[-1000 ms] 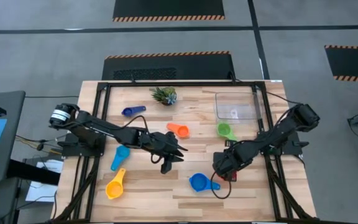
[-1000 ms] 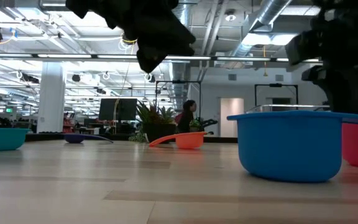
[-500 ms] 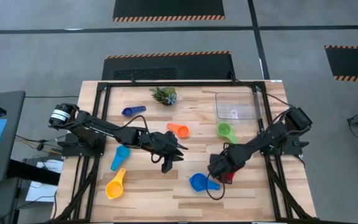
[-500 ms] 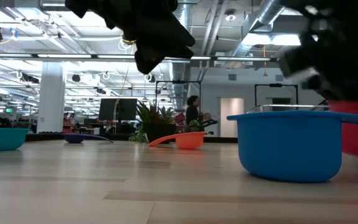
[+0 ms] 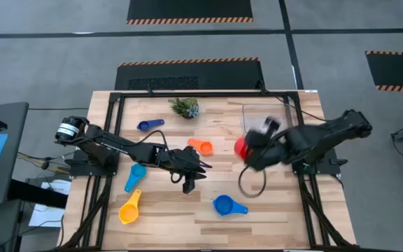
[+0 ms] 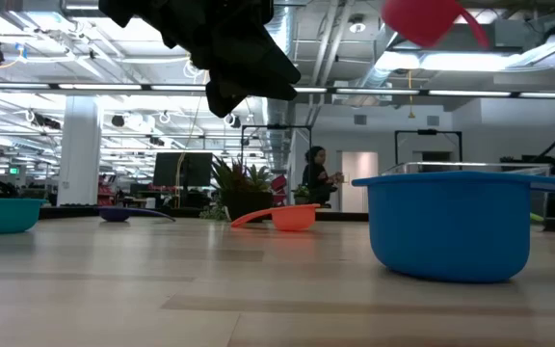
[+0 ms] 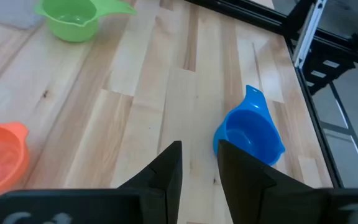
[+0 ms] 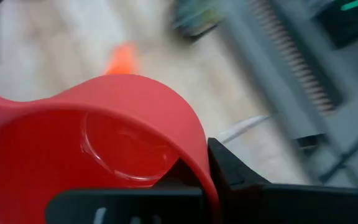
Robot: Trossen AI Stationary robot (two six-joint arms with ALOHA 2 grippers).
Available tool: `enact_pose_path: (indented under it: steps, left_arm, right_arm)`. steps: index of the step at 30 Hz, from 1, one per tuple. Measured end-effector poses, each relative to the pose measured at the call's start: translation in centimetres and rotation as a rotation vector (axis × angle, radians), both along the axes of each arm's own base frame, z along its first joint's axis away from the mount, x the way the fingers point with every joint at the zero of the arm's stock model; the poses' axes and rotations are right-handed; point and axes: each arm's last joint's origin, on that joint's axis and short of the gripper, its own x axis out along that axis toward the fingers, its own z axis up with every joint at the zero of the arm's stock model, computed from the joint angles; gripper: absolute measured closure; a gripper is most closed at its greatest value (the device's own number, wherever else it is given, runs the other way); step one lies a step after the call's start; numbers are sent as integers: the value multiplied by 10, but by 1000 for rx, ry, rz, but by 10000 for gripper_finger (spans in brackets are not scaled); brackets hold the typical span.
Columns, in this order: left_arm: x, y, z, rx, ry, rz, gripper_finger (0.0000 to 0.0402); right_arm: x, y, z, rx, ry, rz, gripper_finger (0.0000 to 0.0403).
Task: Nest measuring cups in basket
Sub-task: Put the red measuring cup into the transparent bin
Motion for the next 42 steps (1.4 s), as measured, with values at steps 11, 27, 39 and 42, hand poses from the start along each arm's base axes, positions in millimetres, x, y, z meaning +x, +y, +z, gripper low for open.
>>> enact_pose_path:
  steps: [11, 27, 39, 42]
  left_arm:
    - [0, 1, 0, 15, 0, 23, 313]
    - [-1, 2, -2, 39, 15, 53, 313]
    - [-1, 3, -2, 49, 17, 67, 313]
    - [-2, 3, -4, 40, 41, 75, 313]
  right_arm:
    - [-57, -102, 34, -108, -135, -503, 390]
    - [-36, -237, -40, 336, 359, -574, 390]
    - [-9, -245, -85, 445, 579, -516, 391]
    - [-16, -238, -95, 459, 628, -499, 391]
